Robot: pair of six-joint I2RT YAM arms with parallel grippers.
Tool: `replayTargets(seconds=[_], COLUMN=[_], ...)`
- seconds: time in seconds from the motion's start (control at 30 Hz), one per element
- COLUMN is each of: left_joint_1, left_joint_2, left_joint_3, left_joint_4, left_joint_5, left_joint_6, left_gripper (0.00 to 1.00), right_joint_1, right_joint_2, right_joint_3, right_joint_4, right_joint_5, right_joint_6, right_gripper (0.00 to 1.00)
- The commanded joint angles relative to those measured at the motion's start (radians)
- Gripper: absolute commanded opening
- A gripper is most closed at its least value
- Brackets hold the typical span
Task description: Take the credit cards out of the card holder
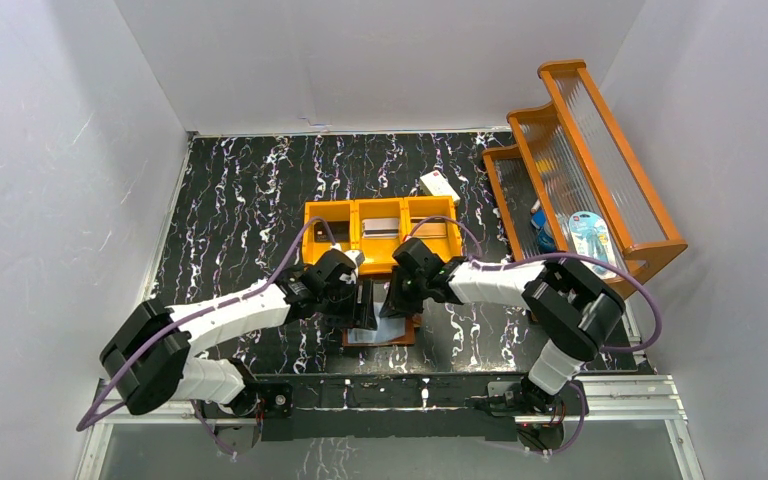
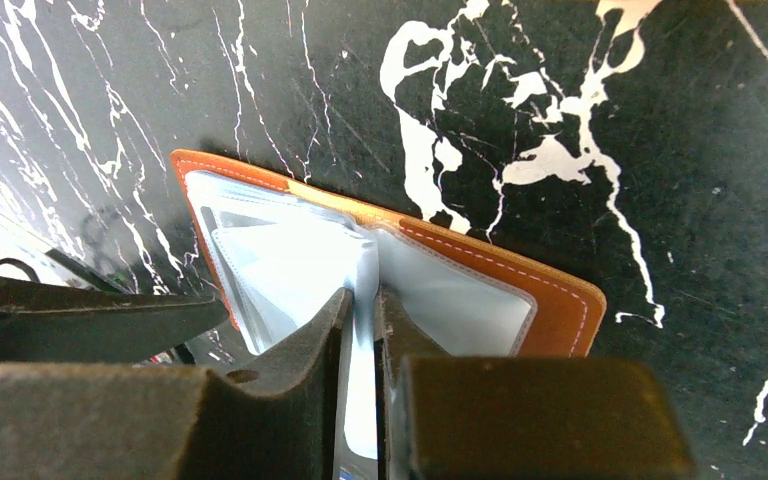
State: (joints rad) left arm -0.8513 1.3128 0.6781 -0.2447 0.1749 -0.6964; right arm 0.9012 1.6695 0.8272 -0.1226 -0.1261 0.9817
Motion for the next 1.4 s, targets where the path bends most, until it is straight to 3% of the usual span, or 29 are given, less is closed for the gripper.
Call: replayTargets(seconds=[0.0, 0.5, 0.9, 1.37], left_joint_1=[-0.002, -0.001, -0.001, -0.001], left_joint_2=[-0.057, -0.051, -0.002, 0.115], left_joint_3=[-0.02, 0.026, 0.032, 0.026], left_joint_4=[-0.036, 0.069, 0.062, 0.123], left_joint_5=[-0.069, -0.003, -0.139, -0.04], left_joint_6=[-0.024, -0.017, -0.035, -0.008], left_gripper=[0.62, 0.64, 0.65, 0.65], right_joint_1=[0.013, -0.026, -0.039, -0.04], right_joint_2=[0.089, 0.087, 0.079, 0.08], right_joint_3=[-0.114, -0.221, -0.258, -0.266], right_joint_4=[-0.068, 0.094, 0.134, 0.146], right_joint_5=[0.075, -0.016, -0.039, -0.046], right_joint_6=[0.008, 0.062, 0.083, 0.085], right_gripper=[0.2, 0.22, 0.22, 0.23])
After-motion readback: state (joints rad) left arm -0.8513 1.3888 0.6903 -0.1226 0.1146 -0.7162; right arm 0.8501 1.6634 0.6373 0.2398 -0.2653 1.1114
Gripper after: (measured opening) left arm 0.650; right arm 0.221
